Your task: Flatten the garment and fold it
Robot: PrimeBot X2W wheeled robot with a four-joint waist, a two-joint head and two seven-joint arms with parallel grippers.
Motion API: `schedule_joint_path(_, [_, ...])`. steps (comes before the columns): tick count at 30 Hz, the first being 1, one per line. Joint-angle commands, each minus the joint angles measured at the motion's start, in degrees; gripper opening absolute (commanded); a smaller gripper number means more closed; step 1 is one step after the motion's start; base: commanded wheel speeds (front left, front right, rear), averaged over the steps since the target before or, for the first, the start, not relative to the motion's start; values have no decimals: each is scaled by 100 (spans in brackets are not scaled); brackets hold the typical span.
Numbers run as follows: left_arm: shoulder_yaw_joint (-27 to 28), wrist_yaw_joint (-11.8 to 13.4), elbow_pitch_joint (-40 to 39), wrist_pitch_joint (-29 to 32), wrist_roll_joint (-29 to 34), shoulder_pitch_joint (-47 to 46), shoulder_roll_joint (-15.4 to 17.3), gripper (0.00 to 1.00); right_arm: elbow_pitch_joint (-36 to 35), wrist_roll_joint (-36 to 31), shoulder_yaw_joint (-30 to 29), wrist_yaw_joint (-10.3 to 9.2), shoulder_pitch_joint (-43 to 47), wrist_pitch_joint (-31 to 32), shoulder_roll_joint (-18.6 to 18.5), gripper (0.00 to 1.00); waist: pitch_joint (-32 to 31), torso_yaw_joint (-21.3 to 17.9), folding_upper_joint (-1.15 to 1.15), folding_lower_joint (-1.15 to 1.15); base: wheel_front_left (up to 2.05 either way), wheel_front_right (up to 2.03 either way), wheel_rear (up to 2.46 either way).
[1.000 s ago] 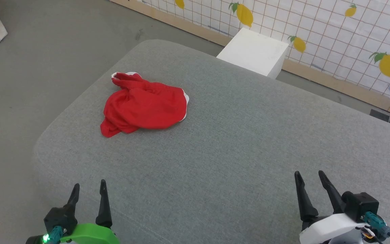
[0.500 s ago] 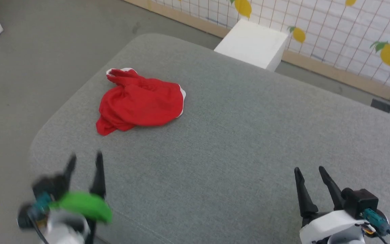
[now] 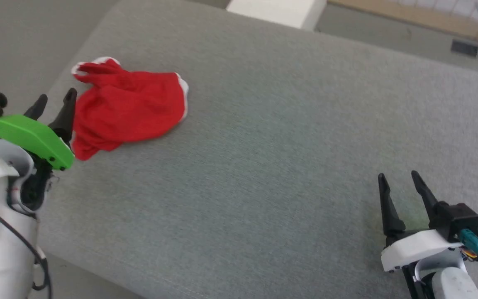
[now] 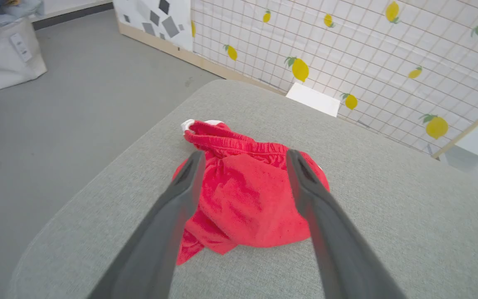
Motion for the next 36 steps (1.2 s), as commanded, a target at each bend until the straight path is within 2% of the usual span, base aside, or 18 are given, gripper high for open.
schedule_joint_path(1, [-94,-37,109,66,-188,-115,71,100,-66,-65,-11,-8,-99,30,-5,100,620,-520,57,0,0,0,0])
schedule_joint_path(8, [-718,-38,648,478,-958,-301,437,100,-366,-190,-84,-8,-131,161,-5,100,1065,-776,57,0,0,0,0])
schedule_joint_path(12, [-1063,-38,1054,513,-977,-371,605,100,-495,-229,-129,-8,-118,209,-5,100,1215,-808,57,0,0,0,0])
schedule_joint_path(22, [-1640,-38,2152,618,-989,-659,506,100,-671,-289,-152,-8,-81,370,-5,100,1285,-735,57,0,0,0,0])
schedule_joint_path(23, [-1688,-38,2211,612,-1012,-686,484,25,-689,-296,-147,-8,-81,390,-5,100,1274,-722,57,0,0,0,0])
schedule_joint_path(24, [-1709,-38,2225,537,-1036,-710,470,0,-705,-299,-142,-8,-76,406,-5,100,1260,-713,57,0,0,0,0])
schedule_joint_path(28, [-1766,-38,2180,-30,-1137,-755,515,0,-707,-288,-120,-8,-65,427,-5,100,1154,-705,57,0,0,0,0])
schedule_joint_path(33, [-1422,6,2372,-1561,-991,-991,677,0,-615,-201,-67,-8,-23,380,-5,100,953,-711,57,0,0,0,0])
schedule_joint_path(36, [-1276,-8,2366,-2056,-1002,-1207,753,0,-514,-117,-33,-8,10,320,-5,100,787,-718,57,0,0,0,0])
